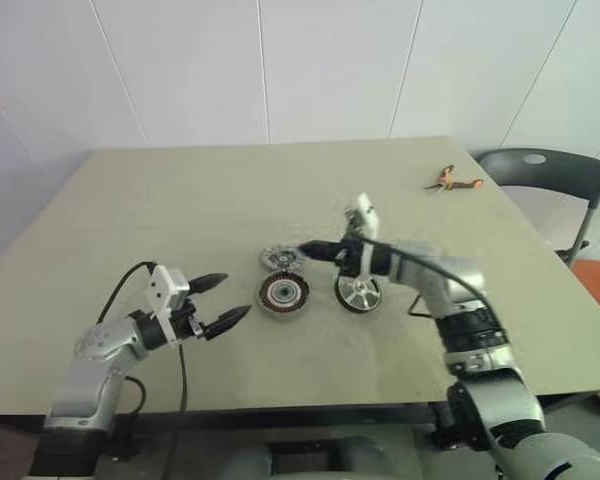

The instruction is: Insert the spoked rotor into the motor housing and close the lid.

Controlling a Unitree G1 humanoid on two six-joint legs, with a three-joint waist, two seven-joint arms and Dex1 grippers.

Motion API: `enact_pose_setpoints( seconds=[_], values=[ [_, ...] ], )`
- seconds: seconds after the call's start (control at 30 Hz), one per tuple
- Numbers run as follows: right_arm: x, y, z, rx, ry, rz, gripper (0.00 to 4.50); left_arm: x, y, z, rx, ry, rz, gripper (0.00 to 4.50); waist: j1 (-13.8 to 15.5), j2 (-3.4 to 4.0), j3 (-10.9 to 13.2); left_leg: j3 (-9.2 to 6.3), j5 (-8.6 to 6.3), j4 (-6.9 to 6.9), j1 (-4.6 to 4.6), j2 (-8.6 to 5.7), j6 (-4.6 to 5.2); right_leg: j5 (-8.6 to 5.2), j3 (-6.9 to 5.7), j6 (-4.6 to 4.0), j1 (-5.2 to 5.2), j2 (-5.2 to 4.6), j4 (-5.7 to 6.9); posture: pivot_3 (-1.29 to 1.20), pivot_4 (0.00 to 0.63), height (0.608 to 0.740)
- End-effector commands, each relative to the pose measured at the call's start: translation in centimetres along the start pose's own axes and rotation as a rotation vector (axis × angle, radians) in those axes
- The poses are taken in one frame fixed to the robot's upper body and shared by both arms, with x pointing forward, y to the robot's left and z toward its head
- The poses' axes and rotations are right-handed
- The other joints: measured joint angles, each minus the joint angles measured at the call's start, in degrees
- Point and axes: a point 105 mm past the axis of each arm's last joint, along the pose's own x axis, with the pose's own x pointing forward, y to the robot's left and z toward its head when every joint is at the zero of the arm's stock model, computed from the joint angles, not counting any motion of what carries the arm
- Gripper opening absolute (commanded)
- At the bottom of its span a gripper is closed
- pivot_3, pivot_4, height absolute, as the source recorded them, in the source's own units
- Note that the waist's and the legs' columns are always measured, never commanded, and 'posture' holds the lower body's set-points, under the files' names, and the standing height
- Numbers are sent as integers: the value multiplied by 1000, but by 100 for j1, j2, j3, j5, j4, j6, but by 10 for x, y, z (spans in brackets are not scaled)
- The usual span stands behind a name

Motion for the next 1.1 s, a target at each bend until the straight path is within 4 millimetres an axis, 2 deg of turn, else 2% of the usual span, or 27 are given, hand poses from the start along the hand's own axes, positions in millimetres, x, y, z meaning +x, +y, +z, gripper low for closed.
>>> enact_pose_setpoints(
  seconds=[0.03, 0.1, 0.23, 0.43, 0.47, 0.6, 0.77, 0.9, 1.0, 1.1],
  values=[
    [-28, -17, 18, 27, -32, -118, 381, 1, 1, 7, 31, -37, -9, 4500, 9, 1, 1, 0, 0, 0, 0, 0, 0, 0, 0, 0, 0, 0, 0, 0, 0, 740],
    [-42, -23, 15, 70, -4, -170, 911, 4, 1, 7, 34, -42, -19, 4500, 17, 2, 1, 0, 0, 0, -1, 0, 0, 0, 0, 0, 0, -1, 0, 0, 0, 740],
    [-69, -33, 3, 211, 43, -248, 2245, 11, -1, 10, 41, -57, -40, 4500, 20, 0, 2, 0, 0, 1, -5, 0, 1, 0, 0, 0, 0, -1, -2, 0, 0, 740],
    [-107, -55, -23, 516, 26, -345, 4326, 18, -3, 11, 40, -60, -67, 4500, 14, 0, 2, 3, 0, 3, -5, 0, 1, 0, 0, 1, 3, -1, -4, 0, 0, 740],
    [-111, -58, -27, 564, 19, -352, 4454, 19, -4, 10, 39, -60, -69, 4500, 10, 0, 2, 3, 0, 3, -5, 0, 2, 0, 0, 1, 2, 0, -4, 0, 0, 740],
    [-125, -70, -50, 766, 13, -417, 4454, 22, -6, 10, 36, -62, -74, 4500, 13, 1, 2, 3, 0, 2, -2, 3, 2, 0, 1, 1, 3, 3, -1, 0, 0, 740],
    [-133, -55, -81, 907, 121, -377, 4454, 23, -7, 11, 34, -63, -76, 4500, 19, -2, -1, 6, 0, 3, 1, 3, 4, 0, 1, 2, 9, 4, -3, 0, 0, 740],
    [-135, -43, -80, 900, 163, -312, 4454, 21, -9, 14, 35, -65, -85, 4500, 17, -3, -2, 6, -2, 4, 5, 3, 7, -1, 0, 3, 16, 5, -7, 0, 0, 740],
    [-128, -31, -72, 859, 181, -223, 4454, 20, -10, 16, 37, -61, -90, 4500, 5, -4, 0, 6, -2, 4, 9, 5, 7, -1, 0, 4, 21, 7, -8, 0, 0, 740],
    [-118, -16, -74, 828, 250, -149, 4454, 21, -9, 17, 40, -59, -90, 4500, -19, -3, 0, 7, -2, 4, 10, 9, 7, -8, 1, 15, 20, 12, -7, 0, 0, 740]
  ],
)
